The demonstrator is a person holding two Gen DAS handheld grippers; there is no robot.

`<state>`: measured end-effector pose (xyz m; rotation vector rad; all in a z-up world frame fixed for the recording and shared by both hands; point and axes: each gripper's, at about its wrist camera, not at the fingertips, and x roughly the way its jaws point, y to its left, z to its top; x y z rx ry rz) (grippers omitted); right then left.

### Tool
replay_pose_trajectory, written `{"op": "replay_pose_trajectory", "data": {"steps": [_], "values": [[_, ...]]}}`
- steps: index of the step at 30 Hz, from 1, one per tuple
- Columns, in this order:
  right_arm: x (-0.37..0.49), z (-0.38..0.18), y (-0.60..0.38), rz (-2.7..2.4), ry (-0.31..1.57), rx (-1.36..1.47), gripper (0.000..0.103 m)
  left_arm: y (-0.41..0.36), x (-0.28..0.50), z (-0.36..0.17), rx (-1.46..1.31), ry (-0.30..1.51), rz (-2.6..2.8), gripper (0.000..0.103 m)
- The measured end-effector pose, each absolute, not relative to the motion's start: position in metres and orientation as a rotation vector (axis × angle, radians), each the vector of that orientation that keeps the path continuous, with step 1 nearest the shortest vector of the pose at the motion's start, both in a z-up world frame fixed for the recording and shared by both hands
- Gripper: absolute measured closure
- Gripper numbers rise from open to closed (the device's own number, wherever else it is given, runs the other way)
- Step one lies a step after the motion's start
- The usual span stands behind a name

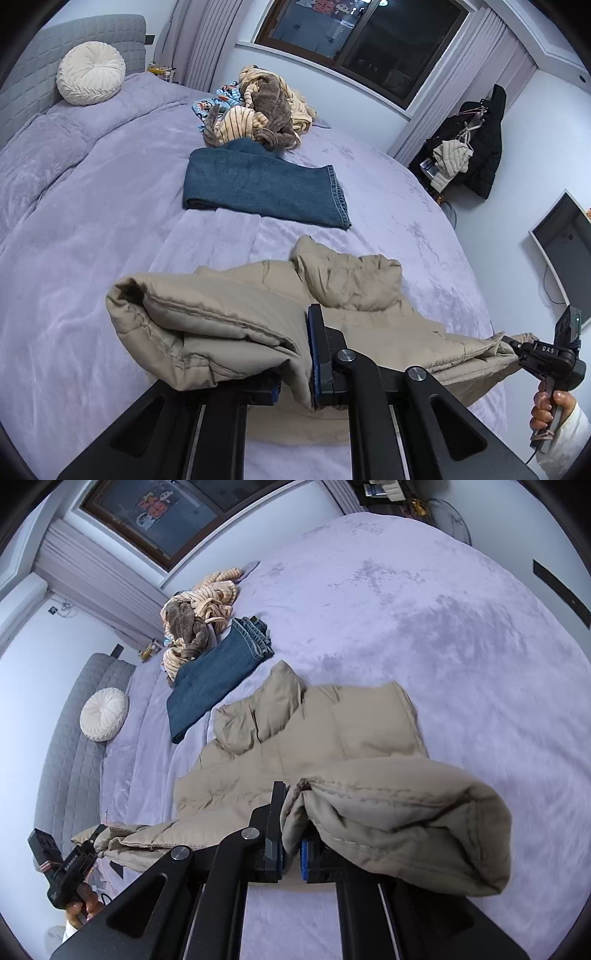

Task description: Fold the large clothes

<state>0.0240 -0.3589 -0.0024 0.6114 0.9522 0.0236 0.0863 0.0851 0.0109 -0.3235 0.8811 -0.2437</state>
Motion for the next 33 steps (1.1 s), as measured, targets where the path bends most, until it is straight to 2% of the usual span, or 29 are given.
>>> {"op": "replay_pose_trajectory", "data": {"steps": [5,15,19,23,24,25,26,27,28,29,30,31,32,33], "values": [[0.106,-0.036,-0.368,0.030,1.033,0.586,0.097,0.072,0.149,-0.029,-0.290,0.934,-0.146,0.090],[0.175,-0.155,-0.383,-0.016,1.092,0.691,0.096,0.052,0.237,-0.155,-0.211,1.070,-0.119,0.090],[0.185,-0.173,-0.385,-0.028,1.078,0.696,0.096,0.050,0.254,-0.178,-0.217,1.081,-0.121,0.089],[0.185,-0.174,-0.387,-0.019,1.072,0.709,0.095,0.050,0.255,-0.175,-0.210,1.069,-0.130,0.089],[0.185,-0.173,-0.388,-0.021,1.076,0.713,0.093,0.051,0.250,-0.170,-0.203,1.054,-0.139,0.083],[0.184,-0.169,-0.388,-0.028,1.081,0.709,0.091,0.052,0.246,-0.164,-0.201,1.039,-0.148,0.072],[0.182,-0.164,-0.388,-0.029,1.079,0.705,0.084,0.053,0.240,-0.157,-0.201,1.022,-0.161,0.062],[0.180,-0.155,-0.387,-0.027,1.068,0.691,0.067,0.056,0.236,-0.150,-0.199,1.004,-0.160,0.025],[0.179,-0.147,-0.386,-0.022,1.050,0.674,0.053,0.059,0.229,-0.141,-0.187,0.971,-0.134,0.003],[0.176,-0.137,-0.384,-0.018,1.025,0.655,0.027,0.061,0.223,-0.130,-0.174,0.922,-0.107,0.003],[0.171,-0.125,-0.382,-0.014,0.987,0.633,0.024,0.062,0.218,-0.121,-0.165,0.894,-0.112,0.003],[0.168,-0.117,-0.378,0.000,0.976,0.609,0.025,0.061,0.216,-0.117,-0.164,0.895,-0.130,0.003],[0.166,-0.111,-0.371,0.026,0.983,0.578,0.030,0.060,0.215,-0.114,-0.169,0.899,-0.145,0.004],[0.165,-0.110,-0.364,0.050,0.993,0.559,0.048,0.057,0.215,-0.113,-0.178,0.905,-0.167,0.008]]}}
